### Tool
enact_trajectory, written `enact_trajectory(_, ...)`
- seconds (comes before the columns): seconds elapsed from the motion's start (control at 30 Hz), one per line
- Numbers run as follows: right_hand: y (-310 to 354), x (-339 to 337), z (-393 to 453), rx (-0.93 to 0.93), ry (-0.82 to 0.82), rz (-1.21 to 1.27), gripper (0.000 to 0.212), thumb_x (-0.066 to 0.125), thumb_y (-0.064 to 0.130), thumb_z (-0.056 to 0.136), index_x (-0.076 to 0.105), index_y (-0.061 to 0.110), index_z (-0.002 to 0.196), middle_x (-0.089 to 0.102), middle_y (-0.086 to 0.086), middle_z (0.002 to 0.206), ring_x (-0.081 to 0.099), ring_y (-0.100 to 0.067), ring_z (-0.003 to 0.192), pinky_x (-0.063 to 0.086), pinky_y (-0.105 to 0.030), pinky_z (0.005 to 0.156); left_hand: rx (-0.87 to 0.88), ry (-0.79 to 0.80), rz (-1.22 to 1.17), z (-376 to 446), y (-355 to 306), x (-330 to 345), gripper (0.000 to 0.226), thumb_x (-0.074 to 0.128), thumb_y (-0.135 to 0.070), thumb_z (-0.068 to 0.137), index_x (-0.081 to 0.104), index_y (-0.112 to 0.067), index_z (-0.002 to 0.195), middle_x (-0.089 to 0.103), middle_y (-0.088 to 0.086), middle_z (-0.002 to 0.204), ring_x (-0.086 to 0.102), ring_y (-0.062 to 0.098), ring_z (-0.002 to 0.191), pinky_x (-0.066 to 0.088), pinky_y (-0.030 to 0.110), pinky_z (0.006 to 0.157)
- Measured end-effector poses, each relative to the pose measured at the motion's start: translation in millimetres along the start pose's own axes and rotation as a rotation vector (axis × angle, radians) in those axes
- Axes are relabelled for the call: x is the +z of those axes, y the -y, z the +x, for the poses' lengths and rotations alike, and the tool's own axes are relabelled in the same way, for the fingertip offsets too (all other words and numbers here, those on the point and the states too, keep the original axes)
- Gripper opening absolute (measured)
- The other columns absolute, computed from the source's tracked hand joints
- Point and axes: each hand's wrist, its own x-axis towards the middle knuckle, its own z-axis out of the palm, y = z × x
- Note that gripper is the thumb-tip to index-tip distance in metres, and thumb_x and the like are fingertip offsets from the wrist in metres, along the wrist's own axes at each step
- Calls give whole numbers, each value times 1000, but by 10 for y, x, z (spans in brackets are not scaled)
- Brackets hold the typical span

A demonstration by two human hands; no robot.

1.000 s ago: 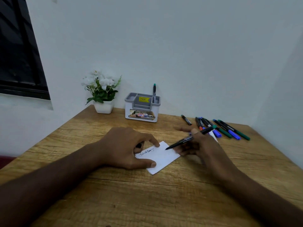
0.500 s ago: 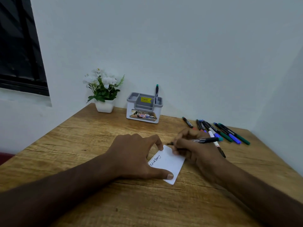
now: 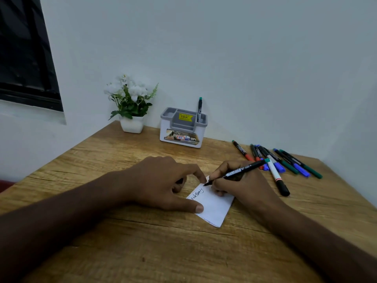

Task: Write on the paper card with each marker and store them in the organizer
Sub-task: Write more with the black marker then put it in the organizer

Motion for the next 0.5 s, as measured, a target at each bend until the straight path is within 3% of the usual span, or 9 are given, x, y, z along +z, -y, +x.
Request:
enact_trajectory(0.13,11,16,-9,-20,-6,-67,10,80,14,87,81,20,80,82,5,83,71,-1,69,61,-36,73,46,-8,-45,6,96,11,60,58,-84,84,45,-60,137,52,-13,65,54,-6,69,37,29,59)
enact_trajectory(0.3,9,22,-3,-42,8,-101,9,81,16,88,81,22,81,81,8,85,73,-1,75,60,-27,69,72,0,-37,13,143,-13,60,57,-84,85,45,-62,139,56,-19,66,55,-9,68,39,28,59)
enact_trajectory(0.43,1,12,7,-8,8,-69,9,80,17,88,81,21,81,81,8,83,70,3,71,54,-22,67,100,-6,31,-6,165,-19,58,53,-82,89,42,-61,142,56,-8,66,57,3,65,49,37,62)
enact_trajectory(0.5,-5,14,4,3,12,-63,7,81,18,89,82,22,83,81,8,84,71,1,74,54,-21,68,106,-10,28,3,177,-16,58,53,-82,90,42,-61,142,57,-6,66,57,5,65,47,35,61)
